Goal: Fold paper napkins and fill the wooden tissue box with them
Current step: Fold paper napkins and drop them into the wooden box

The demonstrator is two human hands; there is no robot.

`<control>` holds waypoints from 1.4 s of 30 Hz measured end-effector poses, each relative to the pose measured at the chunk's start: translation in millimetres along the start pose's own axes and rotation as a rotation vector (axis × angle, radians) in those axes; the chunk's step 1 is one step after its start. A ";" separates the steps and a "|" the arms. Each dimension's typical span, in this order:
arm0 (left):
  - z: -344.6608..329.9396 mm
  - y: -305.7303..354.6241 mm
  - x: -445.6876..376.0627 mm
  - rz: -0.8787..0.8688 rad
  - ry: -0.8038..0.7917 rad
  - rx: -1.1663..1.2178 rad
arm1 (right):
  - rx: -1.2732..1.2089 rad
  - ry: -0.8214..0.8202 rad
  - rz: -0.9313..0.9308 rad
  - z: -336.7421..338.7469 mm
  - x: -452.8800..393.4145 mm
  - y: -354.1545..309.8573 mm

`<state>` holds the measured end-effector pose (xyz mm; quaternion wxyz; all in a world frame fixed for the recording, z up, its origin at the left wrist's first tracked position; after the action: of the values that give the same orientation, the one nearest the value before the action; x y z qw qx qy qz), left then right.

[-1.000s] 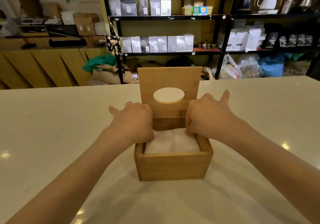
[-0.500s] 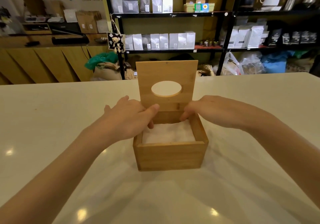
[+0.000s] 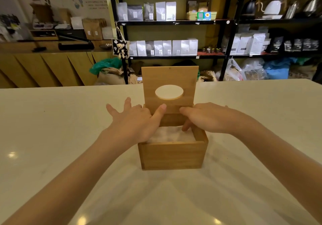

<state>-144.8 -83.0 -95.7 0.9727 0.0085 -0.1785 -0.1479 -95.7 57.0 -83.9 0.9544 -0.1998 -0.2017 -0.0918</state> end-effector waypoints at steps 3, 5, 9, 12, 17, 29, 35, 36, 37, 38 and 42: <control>3.1 -2.1 10.1 0.015 0.052 0.018 | -0.088 -0.004 0.034 1.3 10.7 2.0; 0.3 0.7 16.4 0.010 0.076 -0.009 | -0.051 0.003 0.021 -3.5 13.4 1.8; -12.2 2.6 23.1 0.017 0.075 -0.007 | 0.130 0.039 -0.039 -14.5 12.5 3.6; -10.9 2.7 28.8 0.033 0.107 0.033 | 0.171 0.063 -0.050 -17.2 15.3 3.9; -4.3 8.0 48.5 0.032 0.256 0.026 | 0.097 0.124 0.070 -17.2 33.1 -2.3; -0.8 41.6 110.9 -0.133 0.434 0.103 | 0.030 0.361 0.296 3.0 100.7 6.9; 35.1 75.2 154.0 -0.343 0.309 0.137 | 0.061 0.404 0.358 35.5 150.6 6.1; 38.9 81.1 163.8 -0.381 0.286 0.150 | 0.059 0.421 0.374 39.2 161.8 6.7; 41.9 86.2 174.6 -0.414 0.285 0.163 | 0.059 0.447 0.389 41.9 173.2 8.5; 44.2 90.2 186.0 -0.438 0.303 0.173 | 0.065 0.483 0.403 43.0 185.7 11.2; 37.5 111.3 226.8 -0.509 0.477 0.155 | 0.088 0.668 0.482 30.0 232.4 26.2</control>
<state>76.2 -41.2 25.3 0.9154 0.1609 0.0507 -0.3655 110.2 71.3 30.2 0.9692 -0.1594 0.1681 0.0831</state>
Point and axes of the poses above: each hand's wrist, its own x-axis away from the middle knuckle, its own z-axis out of the back of the hand, y = z × x, the point moved 9 cm from there along -x, towards the middle knuckle, and after that the axes turned 12 degrees about -y, right-handed, at the moved point
